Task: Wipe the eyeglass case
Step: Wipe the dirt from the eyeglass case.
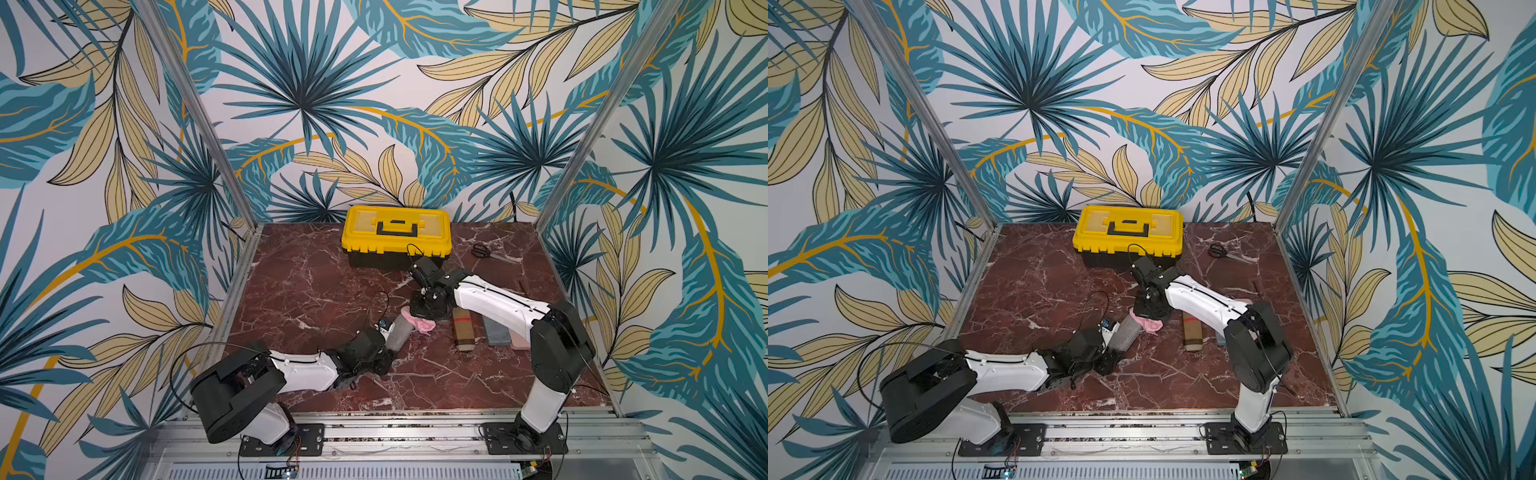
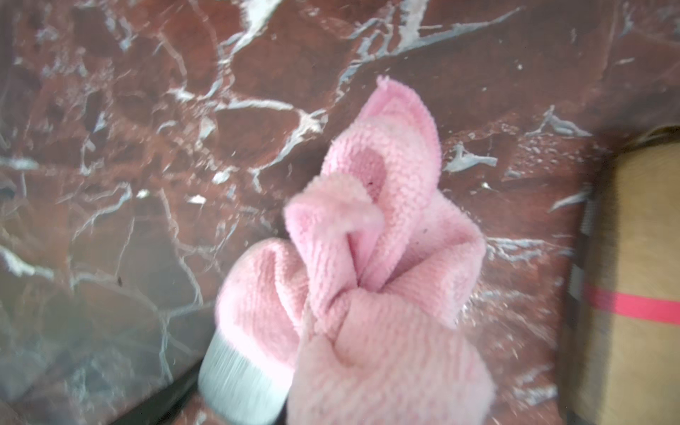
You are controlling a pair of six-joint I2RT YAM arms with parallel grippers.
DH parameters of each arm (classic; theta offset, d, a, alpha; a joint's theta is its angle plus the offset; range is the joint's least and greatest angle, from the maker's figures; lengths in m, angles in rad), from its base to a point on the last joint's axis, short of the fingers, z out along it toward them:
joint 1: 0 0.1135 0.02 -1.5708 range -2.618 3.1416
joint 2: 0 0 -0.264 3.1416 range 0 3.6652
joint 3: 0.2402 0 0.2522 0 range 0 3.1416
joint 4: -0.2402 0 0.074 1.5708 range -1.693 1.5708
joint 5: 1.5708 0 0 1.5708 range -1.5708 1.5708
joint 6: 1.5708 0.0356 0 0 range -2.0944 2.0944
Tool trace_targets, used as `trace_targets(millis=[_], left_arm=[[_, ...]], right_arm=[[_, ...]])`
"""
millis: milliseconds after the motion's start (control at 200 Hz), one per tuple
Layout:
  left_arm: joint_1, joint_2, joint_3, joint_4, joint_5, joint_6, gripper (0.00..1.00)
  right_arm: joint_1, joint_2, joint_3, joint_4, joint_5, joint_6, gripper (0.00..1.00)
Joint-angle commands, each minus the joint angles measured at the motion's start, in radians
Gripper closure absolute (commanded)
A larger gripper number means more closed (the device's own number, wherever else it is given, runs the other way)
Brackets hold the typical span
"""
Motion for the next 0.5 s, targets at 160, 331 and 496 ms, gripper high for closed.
trace_targets(millis=[160, 331, 496], left_arm=[[0.002, 0.02, -0.02, -0.06, 0.014, -0.03, 0.68], [0.001, 0.005, -0.024, -0.052, 0.01, -0.024, 0.68], [-0.002, -0.013, -0.027, -0.048, 0.01, -0.028, 0.68]], right_arm=[[-0.001, 0.048, 0.136, -0.205, 0.026, -0.156, 1.0], [0.069, 0.115, 0.097, -0.076, -0.207, -0.04, 1.0], [0.088, 0.164, 0.012, 0.121, -0.397, 0.082, 1.0]])
